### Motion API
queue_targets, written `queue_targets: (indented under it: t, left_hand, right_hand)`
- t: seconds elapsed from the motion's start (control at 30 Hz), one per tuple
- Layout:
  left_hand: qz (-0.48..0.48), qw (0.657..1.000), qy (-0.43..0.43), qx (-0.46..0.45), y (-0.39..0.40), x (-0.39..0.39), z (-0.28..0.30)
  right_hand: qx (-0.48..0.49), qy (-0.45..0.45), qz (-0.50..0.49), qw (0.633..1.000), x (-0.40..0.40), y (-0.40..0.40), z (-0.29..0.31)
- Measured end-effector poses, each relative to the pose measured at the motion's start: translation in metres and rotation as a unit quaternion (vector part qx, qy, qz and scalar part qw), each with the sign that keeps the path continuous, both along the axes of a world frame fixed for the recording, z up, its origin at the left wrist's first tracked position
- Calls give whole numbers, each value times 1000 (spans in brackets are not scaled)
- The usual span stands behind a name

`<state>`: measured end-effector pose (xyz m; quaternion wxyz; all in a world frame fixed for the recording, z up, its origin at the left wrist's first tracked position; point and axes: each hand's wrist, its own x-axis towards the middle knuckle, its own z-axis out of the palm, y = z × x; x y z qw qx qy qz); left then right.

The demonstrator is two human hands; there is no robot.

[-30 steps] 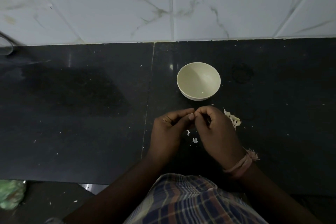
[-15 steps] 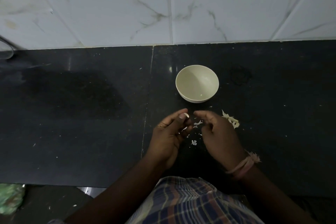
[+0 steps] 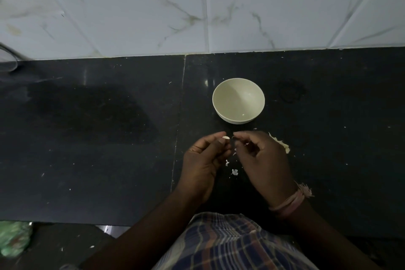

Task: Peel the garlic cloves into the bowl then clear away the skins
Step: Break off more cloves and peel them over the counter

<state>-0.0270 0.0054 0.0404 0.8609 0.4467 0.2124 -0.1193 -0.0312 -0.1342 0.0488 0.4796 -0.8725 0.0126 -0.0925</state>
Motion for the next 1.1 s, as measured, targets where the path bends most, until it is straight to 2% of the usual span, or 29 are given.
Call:
queue_targets:
  t: [0.4,0.67,0.8,0.87,0.97,1.03,1.1]
  left_hand:
    - [-55,982,-59,170,2,-1,6]
    - [-70,978,-76,180,1,2,9]
    - [-101,975,-84,177,1,5,9]
    - [-114,985,-64,115,1,6,9]
    - [-107,994,-20,13,0,8,7]
    - [-105,994,-11,-16,1,8,4]
    - [-100,995,-8,-27,1,9,3]
  right_hand:
    - [-25,-6,15,1000,5,2,6]
    - [-65,-14,31,997,10,-3,6]
    - [-64,16,26,997,12,-6,5]
    - [-28,49,22,998,11,-6,8]
    - [107,134,15,985,12,-4,15]
    - [195,168,0,966,12,-4,14]
    - [296,203,-34,933,13,-2,11]
